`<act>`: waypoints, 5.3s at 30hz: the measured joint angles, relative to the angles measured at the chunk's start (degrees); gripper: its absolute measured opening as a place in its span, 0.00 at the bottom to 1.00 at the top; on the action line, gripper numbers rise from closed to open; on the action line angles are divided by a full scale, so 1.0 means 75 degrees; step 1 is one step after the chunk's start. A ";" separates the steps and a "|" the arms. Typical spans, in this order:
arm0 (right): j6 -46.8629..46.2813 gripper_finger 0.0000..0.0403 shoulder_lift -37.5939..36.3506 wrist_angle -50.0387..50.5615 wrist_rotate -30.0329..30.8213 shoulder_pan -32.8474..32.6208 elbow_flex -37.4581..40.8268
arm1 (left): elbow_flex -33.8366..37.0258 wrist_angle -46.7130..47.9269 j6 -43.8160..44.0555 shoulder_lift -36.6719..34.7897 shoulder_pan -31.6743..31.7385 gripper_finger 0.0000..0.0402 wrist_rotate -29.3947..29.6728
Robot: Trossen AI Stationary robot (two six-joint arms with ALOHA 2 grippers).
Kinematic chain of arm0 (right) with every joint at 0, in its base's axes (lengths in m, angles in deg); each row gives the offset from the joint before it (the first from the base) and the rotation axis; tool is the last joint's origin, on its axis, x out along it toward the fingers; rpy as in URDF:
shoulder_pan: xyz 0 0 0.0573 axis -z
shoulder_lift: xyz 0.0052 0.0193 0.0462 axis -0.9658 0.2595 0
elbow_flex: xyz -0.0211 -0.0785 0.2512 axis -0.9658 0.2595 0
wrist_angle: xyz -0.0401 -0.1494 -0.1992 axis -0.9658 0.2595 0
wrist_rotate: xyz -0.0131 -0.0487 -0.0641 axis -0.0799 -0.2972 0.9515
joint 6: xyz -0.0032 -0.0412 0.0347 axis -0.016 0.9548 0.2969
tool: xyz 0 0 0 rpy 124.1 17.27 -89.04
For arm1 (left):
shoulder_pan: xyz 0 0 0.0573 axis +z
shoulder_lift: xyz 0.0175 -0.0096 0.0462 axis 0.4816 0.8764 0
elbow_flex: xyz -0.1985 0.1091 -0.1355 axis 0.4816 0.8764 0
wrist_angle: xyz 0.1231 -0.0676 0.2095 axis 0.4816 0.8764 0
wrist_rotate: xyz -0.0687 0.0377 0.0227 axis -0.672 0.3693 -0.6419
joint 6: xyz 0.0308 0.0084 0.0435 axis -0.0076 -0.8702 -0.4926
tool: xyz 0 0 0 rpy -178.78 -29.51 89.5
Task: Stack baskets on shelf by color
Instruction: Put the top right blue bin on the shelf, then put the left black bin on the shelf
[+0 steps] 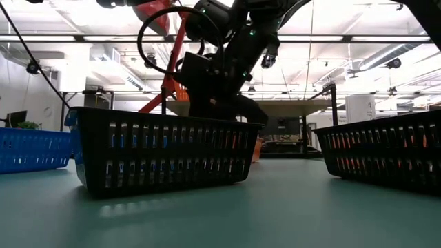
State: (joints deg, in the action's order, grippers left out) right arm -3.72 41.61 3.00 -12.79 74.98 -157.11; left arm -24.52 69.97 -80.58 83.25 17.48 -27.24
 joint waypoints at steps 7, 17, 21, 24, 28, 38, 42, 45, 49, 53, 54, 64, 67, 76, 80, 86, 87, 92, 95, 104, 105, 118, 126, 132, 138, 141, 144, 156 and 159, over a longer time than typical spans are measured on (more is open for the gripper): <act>0.0175 0.08 0.0003 -0.0044 -0.0339 -0.0004 0.0000 | 0.0000 -0.0079 0.0003 0.0000 0.0000 0.00 -0.0003; -0.0253 0.03 -0.0260 0.0027 -0.0322 -0.0431 -0.0064 | 0.0000 -0.0145 0.0006 0.0000 0.0003 0.00 -0.0006; -0.0749 0.02 -0.0648 0.0069 -0.0123 -0.0797 -0.0073 | 0.0000 -0.0184 0.0023 0.0000 0.0002 0.00 -0.0009; -0.1226 0.02 -0.0981 0.0288 0.0191 -0.1090 -0.0088 | 0.0000 -0.0189 0.0020 0.0000 -0.0009 0.00 -0.0009; -0.2130 0.02 -0.1432 0.0702 0.0531 -0.1415 -0.0154 | 0.0003 -0.0273 0.0020 -0.0003 -0.0023 0.00 -0.0008; -0.4153 0.02 -0.2554 0.1714 0.1336 -0.2275 -0.0154 | 0.0003 -0.0835 0.0021 -0.0003 -0.0194 0.00 -0.0029; -0.4616 0.02 -0.3018 0.2121 0.2473 -0.2659 -0.0154 | 0.0003 -0.0805 0.0020 -0.0003 -0.0207 0.00 -0.0032; -0.5084 0.02 -0.3341 0.2359 0.3431 -0.2843 -0.0154 | 0.0003 -0.0824 0.0017 -0.0003 -0.0207 0.00 -0.0032; -0.5740 0.02 -0.3651 0.3108 0.4807 -0.2791 -0.0154 | 0.0003 -0.0875 0.0017 -0.0003 -0.0209 0.00 -0.0032; -0.6458 0.02 -0.3748 0.4003 0.5465 -0.2234 -0.0154 | 0.0003 -0.0943 0.0015 -0.0003 -0.0210 0.00 -0.0033; -0.6593 0.02 -0.3748 0.4173 0.5473 -0.2043 -0.0154 | 0.0003 -0.0945 0.0016 -0.0003 -0.0210 0.00 -0.0033; -0.5807 0.02 -0.3724 0.3800 0.3678 0.0303 -0.0152 | 0.0003 -0.0975 0.0015 0.0000 -0.0210 0.00 -0.0035; -0.5450 0.02 -0.3722 0.3322 0.2947 0.0927 -0.0152 | 0.0003 -0.0973 0.0015 0.0000 -0.0210 0.00 -0.0035; -0.4884 0.02 -0.3510 0.2545 0.1886 0.1862 -0.0152 | 0.0003 -0.0970 0.0012 0.0000 -0.0210 0.00 -0.0035; -0.4796 0.02 -0.3211 0.2532 0.1870 0.1954 -0.0152 | 0.0003 -0.0967 0.0012 0.0000 -0.0210 0.00 -0.0035; -0.4588 0.02 -0.2911 0.2356 0.1930 0.1954 -0.0152 | 0.0003 -0.0967 0.0012 0.0000 -0.0210 0.00 -0.0035; -0.4573 0.03 -0.2908 0.2351 0.1954 0.1954 -0.0152 | 0.0003 -0.0967 0.0012 0.0000 -0.0210 0.00 -0.0035; -0.4596 0.06 -0.2911 0.2337 0.2050 0.1954 -0.0152 | 0.0003 -0.0964 0.0012 0.0000 -0.0210 0.00 -0.0035; -0.4598 0.08 -0.2927 0.2264 0.2065 0.1954 -0.0152 | 0.0003 -0.0964 0.0012 0.0000 -0.0210 0.00 -0.0035; -0.4654 0.16 -0.2930 0.2097 0.2034 0.1949 -0.0152 | 0.0003 -0.0965 0.0012 0.0000 -0.0210 0.00 -0.0035; -0.4686 0.18 -0.2940 0.2048 0.2010 0.1942 -0.0152 | 0.0003 -0.0967 0.0012 0.0000 -0.0210 0.00 -0.0035; -0.5084 0.24 -0.2990 0.3607 0.2070 0.2070 -0.1407 | 0.0003 -0.0964 0.0015 0.0003 -0.0210 0.00 -0.0035; -0.5726 0.07 -0.2993 0.5165 0.2044 0.2810 -0.1694 | 0.0003 -0.0958 0.0015 0.0003 -0.0213 0.00 -0.0035; -0.6184 0.02 -0.3058 0.6139 0.2016 0.2781 -0.1670 | 0.0003 -0.0873 0.0063 0.0003 -0.0213 0.00 -0.0035; -0.7068 0.02 -0.3354 0.6715 0.2018 0.1992 -0.1626 | 0.0003 -0.0848 0.0195 0.0003 -0.0210 0.00 -0.0035; -0.7371 0.02 -0.3551 0.6536 0.2010 0.1299 -0.1360 | 0.0003 -0.0800 0.0201 0.0003 -0.0210 0.00 -0.0035; -0.7846 0.02 -0.3799 0.6209 0.2013 0.0576 -0.0903 | 0.0003 -0.0775 0.0210 0.0006 -0.0210 0.00 -0.0035; -0.8578 0.02 -0.4158 0.1494 0.2126 -0.1764 0.1878 | 0.0003 -0.0780 0.0405 0.0006 -0.0210 0.00 -0.0035; -0.8471 0.02 -0.4053 -0.0110 0.2576 -0.2089 0.2639 | 0.0003 -0.0783 0.0538 0.0006 -0.0210 0.00 -0.0035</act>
State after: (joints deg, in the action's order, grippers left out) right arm -67.25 11.21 2.18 6.53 59.32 -137.32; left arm -24.50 64.09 -76.55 83.29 15.91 -27.50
